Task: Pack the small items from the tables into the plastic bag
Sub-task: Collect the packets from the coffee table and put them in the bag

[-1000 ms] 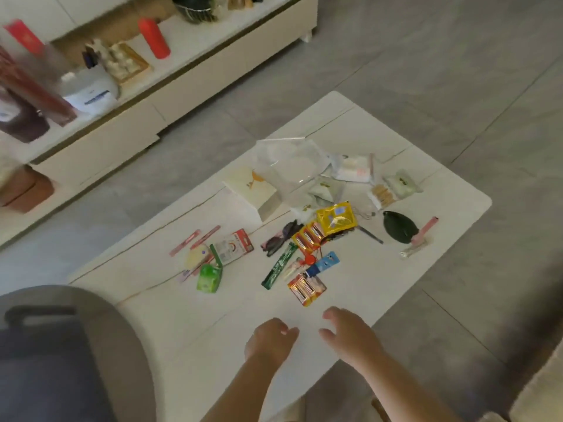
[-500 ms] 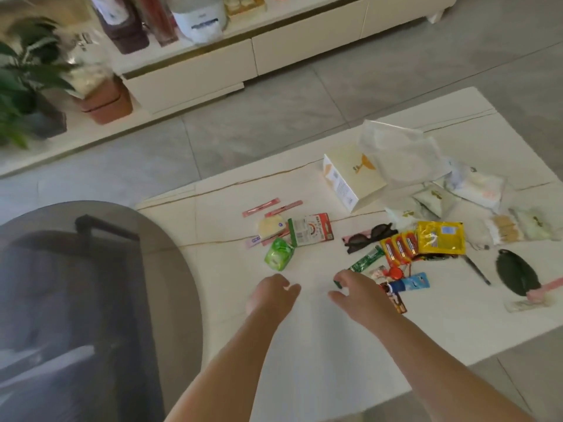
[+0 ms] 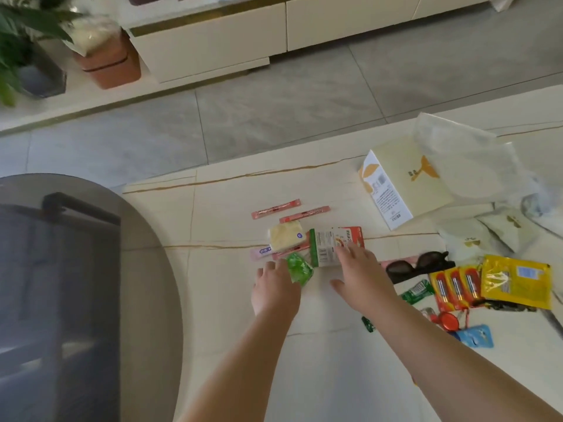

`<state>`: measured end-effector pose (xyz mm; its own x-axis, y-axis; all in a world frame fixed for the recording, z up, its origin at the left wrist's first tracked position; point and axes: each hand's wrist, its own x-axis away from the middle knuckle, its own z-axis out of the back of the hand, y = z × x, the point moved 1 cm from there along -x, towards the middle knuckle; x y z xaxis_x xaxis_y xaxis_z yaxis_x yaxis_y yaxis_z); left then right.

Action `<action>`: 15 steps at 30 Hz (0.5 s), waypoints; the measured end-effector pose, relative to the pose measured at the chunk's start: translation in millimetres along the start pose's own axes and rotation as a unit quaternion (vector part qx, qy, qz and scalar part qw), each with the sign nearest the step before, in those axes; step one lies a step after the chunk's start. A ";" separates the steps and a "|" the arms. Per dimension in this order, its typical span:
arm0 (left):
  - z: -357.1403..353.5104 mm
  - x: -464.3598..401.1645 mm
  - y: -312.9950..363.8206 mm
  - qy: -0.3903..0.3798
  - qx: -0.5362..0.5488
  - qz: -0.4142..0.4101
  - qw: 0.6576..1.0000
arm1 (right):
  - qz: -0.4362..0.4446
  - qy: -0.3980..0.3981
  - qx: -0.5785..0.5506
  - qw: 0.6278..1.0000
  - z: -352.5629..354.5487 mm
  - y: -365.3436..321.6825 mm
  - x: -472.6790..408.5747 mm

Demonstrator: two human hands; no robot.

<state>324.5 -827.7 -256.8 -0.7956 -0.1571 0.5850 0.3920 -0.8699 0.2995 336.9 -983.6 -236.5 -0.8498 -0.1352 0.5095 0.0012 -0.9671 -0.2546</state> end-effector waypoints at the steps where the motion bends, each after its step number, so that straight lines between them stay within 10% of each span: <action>1: -5.8 -8.5 0.5 0.005 -0.001 0.005 1.000 | 0.002 0.003 0.012 1.000 -5.1 1.5 -9.9; 15: -24.3 -33.4 -5.6 0.040 -0.058 -0.013 0.997 | 0.007 0.017 0.113 0.993 -31.0 12.3 -44.7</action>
<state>337.6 -829.0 -296.4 -0.8409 -0.1671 0.5147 0.3190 -0.9214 0.2221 358.5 -982.7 -287.9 -0.8657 -0.1445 0.4792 0.1276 -0.9895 -0.0680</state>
